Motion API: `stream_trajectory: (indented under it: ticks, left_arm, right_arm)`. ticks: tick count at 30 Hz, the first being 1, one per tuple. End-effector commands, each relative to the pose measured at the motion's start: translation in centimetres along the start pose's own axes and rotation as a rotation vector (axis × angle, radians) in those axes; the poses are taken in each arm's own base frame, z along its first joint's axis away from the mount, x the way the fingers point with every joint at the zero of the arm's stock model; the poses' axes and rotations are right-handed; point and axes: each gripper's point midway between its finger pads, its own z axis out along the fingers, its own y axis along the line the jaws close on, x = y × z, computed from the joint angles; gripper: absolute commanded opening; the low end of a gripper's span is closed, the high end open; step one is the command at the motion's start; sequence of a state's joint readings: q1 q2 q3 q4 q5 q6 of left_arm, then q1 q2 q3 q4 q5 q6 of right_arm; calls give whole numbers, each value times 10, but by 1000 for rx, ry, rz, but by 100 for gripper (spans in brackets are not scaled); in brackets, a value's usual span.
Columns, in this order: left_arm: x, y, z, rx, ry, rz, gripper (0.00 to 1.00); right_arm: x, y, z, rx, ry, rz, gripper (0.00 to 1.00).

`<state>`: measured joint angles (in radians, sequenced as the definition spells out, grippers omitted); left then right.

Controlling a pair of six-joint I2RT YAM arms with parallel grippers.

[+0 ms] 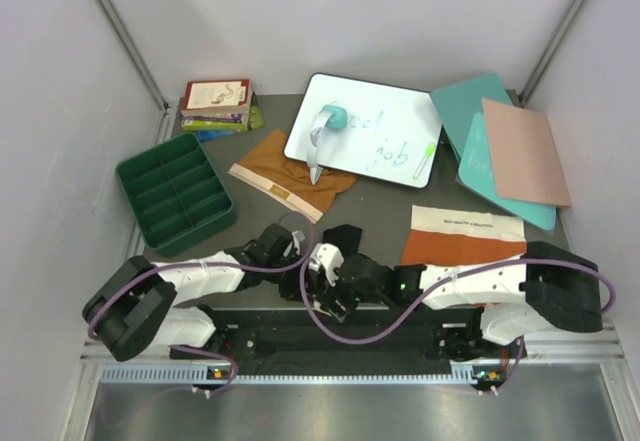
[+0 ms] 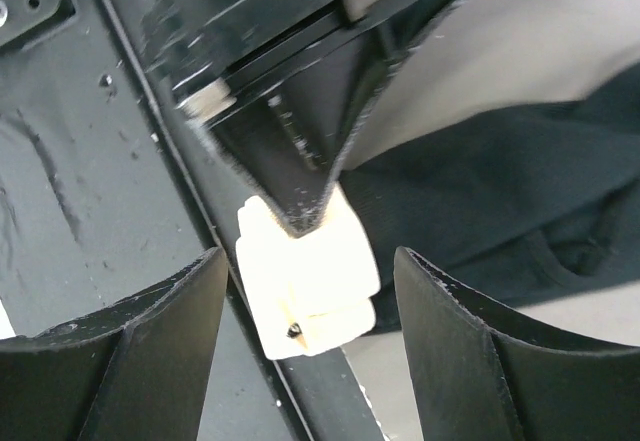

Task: Roll the underwear
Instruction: Roll the underwear to the center of the board.

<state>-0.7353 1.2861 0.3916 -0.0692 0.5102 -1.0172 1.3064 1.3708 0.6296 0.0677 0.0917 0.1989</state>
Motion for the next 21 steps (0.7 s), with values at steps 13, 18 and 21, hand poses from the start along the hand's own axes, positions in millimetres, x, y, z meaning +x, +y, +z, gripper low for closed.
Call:
stream_trajectory:
  ticks: [13,18,21]
  left_arm:
    - [-12,-19,-12,98,41,-42,0]
    - [-12,-19,-13,111,45,-55,0]
    - [-13,-21,-13,124,47,-60,0]
  right_arm:
    - [7,27,20,-17,17,-99,66]
    - [19,2,26,139,63,-74,64]
    - [28,-7,30,192,95,-76,56]
